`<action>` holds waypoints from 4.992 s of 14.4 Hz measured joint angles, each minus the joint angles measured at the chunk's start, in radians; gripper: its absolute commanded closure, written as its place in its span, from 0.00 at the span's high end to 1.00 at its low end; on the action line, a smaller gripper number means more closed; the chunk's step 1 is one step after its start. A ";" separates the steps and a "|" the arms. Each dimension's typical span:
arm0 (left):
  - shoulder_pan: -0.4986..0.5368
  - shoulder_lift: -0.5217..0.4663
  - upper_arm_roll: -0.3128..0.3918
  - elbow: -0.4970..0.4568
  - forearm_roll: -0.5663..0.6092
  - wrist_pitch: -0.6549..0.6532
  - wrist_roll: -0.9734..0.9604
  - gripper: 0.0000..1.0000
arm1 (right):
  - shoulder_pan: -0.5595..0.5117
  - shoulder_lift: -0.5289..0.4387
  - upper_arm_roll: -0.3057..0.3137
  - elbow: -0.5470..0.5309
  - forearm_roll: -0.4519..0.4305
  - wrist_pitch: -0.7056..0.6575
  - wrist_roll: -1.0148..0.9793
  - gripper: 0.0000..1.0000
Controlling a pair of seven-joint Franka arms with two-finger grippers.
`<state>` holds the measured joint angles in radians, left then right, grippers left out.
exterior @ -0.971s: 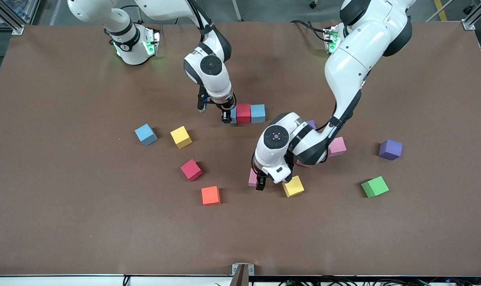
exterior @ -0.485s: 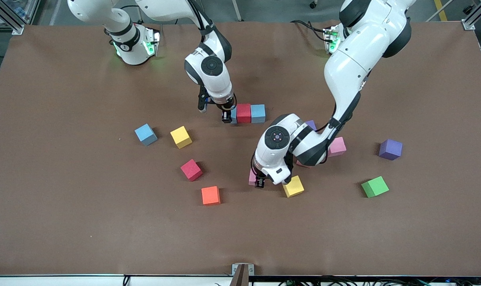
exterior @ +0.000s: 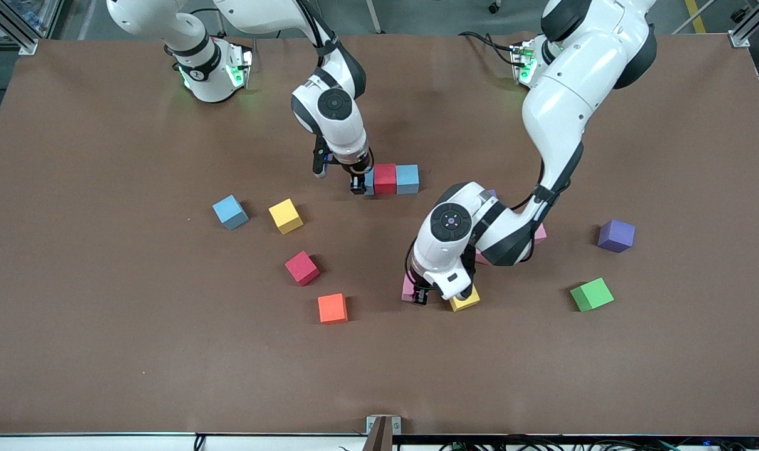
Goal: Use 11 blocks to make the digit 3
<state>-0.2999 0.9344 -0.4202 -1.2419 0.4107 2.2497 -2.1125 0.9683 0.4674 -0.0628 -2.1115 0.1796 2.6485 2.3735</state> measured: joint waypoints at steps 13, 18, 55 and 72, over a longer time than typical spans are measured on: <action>0.203 -0.085 -0.164 0.003 0.000 -0.151 0.186 0.14 | 0.001 0.016 0.007 0.010 0.000 -0.010 -0.008 1.00; 0.237 -0.121 -0.191 0.003 0.000 -0.254 0.333 0.14 | 0.001 0.008 0.004 0.027 0.000 -0.058 -0.026 1.00; 0.266 -0.192 -0.190 -0.021 0.000 -0.424 0.599 0.14 | -0.131 -0.152 -0.304 -0.108 -0.004 -0.171 -1.051 1.00; 0.289 -0.198 -0.196 -0.017 0.000 -0.424 0.601 0.14 | -0.109 -0.091 -0.281 -0.125 0.056 -0.107 -1.051 0.35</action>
<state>-0.0112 0.7365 -0.6158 -1.2591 0.4108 1.8259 -1.5117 0.8593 0.3762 -0.3440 -2.2364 0.2354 2.5412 1.3224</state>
